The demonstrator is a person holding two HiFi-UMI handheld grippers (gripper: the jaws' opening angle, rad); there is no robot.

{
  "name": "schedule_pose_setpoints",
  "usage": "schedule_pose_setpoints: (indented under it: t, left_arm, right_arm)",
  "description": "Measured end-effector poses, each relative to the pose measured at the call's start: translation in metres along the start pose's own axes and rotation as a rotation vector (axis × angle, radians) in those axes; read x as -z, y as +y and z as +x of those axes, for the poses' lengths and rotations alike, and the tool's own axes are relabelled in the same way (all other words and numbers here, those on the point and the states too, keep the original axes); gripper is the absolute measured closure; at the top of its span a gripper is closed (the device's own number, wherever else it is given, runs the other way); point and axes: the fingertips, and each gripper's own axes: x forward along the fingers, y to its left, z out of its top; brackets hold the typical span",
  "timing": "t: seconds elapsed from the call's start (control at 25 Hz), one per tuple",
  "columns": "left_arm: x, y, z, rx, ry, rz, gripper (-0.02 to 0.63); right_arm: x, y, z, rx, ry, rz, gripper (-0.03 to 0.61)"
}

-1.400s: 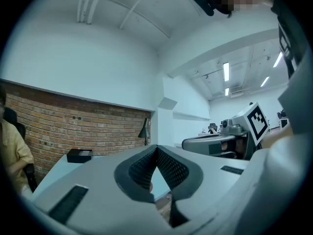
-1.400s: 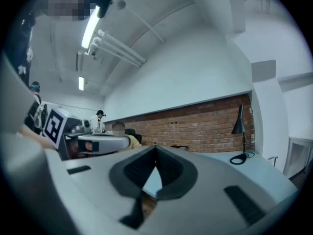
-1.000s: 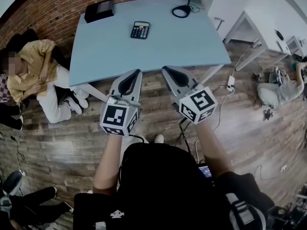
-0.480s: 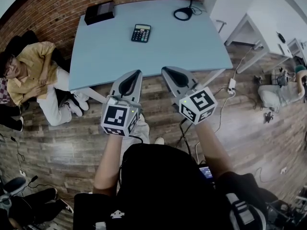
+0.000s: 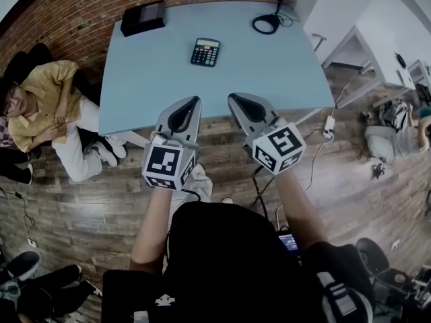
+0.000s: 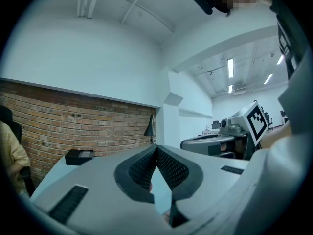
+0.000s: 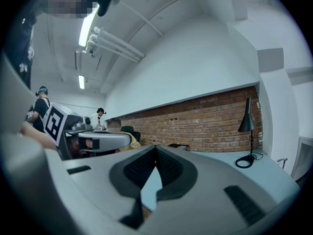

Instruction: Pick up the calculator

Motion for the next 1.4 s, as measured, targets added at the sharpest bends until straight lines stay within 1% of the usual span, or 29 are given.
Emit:
schedule_pose_setpoints:
  t: [0.36, 0.96, 1.4]
  left_arm:
    - [0.007, 0.045, 0.037, 0.023, 0.020, 0.003, 0.606]
    - [0.012, 0.099, 0.086, 0.068, 0.021, -0.028, 0.606]
    - [0.012, 0.135, 0.109, 0.104, 0.012, -0.045, 0.606]
  right_arm:
    - [0.003, -0.025, 0.055, 0.012, 0.002, 0.023, 0.577]
    - [0.000, -0.059, 0.116, 0.049, 0.035, 0.022, 0.577]
    - [-0.001, -0.073, 0.156, 0.076, 0.050, 0.011, 0.577]
